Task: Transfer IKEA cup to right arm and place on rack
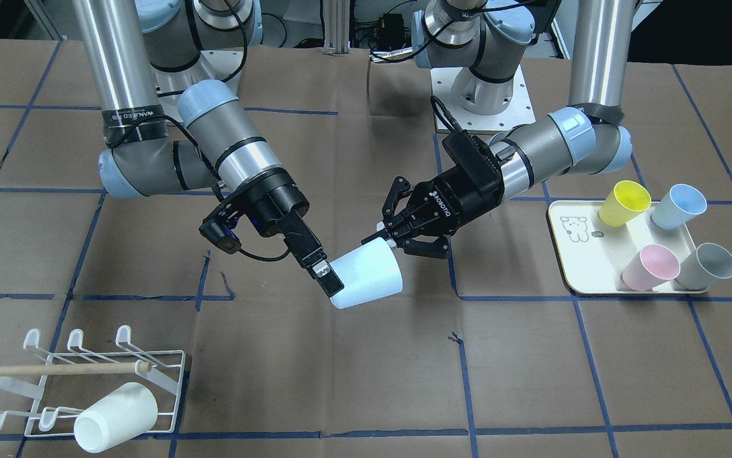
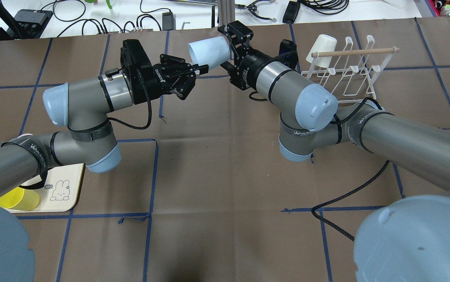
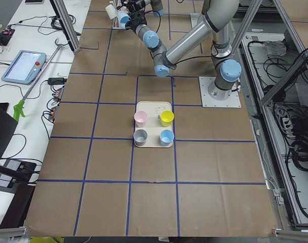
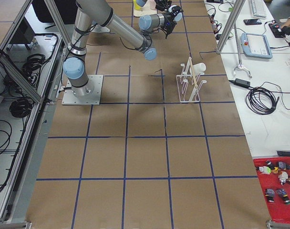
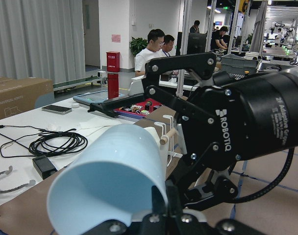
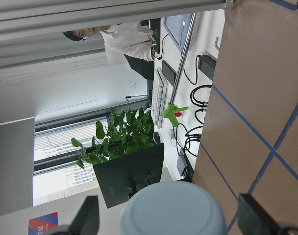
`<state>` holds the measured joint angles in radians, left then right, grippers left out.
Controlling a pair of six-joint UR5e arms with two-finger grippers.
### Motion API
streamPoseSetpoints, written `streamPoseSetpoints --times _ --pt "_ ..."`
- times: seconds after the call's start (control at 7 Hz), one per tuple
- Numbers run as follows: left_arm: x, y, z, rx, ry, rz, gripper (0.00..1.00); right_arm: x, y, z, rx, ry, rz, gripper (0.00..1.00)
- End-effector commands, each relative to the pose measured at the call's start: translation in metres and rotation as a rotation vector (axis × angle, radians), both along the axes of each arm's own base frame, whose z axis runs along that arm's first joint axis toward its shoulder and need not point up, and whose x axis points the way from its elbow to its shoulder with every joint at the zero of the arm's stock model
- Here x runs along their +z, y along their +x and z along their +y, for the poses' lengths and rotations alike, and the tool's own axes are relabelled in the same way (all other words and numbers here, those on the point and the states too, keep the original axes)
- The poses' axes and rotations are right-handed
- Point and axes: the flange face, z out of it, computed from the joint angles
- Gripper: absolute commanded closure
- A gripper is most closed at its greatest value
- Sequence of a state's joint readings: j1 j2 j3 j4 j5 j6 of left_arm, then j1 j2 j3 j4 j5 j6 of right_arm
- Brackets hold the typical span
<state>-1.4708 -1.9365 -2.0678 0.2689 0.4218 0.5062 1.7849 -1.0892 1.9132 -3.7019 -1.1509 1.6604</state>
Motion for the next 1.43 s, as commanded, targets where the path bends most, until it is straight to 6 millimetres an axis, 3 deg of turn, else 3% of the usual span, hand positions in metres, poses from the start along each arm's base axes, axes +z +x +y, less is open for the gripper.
streamPoseSetpoints --times 0.0,0.29,0.71,1.0,1.14,1.29 --pt "0.0004 -0.0001 0.0002 0.0 -0.002 0.0 0.98 0.004 0.0142 0.0022 0.021 -0.009 -0.008 0.01" --pt "0.0013 -0.0002 0.0006 -0.001 -0.003 0.001 0.98 -0.0044 0.0182 0.0009 0.027 0.004 -0.006 0.03" --pt "0.002 -0.0002 0.0007 0.0 -0.003 0.0 0.97 -0.0042 0.0185 0.0012 0.031 0.0 -0.004 0.41" --pt "0.0032 -0.0002 0.0006 0.003 0.003 0.004 0.96 -0.0042 0.0178 0.0008 0.031 0.0 -0.004 0.53" --pt "0.0045 0.0006 0.0002 0.004 0.0 0.004 0.86 -0.0031 0.0178 0.0012 0.032 -0.003 -0.005 0.53" --pt "0.0057 0.0006 0.0 0.007 0.008 0.009 0.67 -0.0033 0.0178 0.0011 0.032 -0.002 -0.005 0.54"
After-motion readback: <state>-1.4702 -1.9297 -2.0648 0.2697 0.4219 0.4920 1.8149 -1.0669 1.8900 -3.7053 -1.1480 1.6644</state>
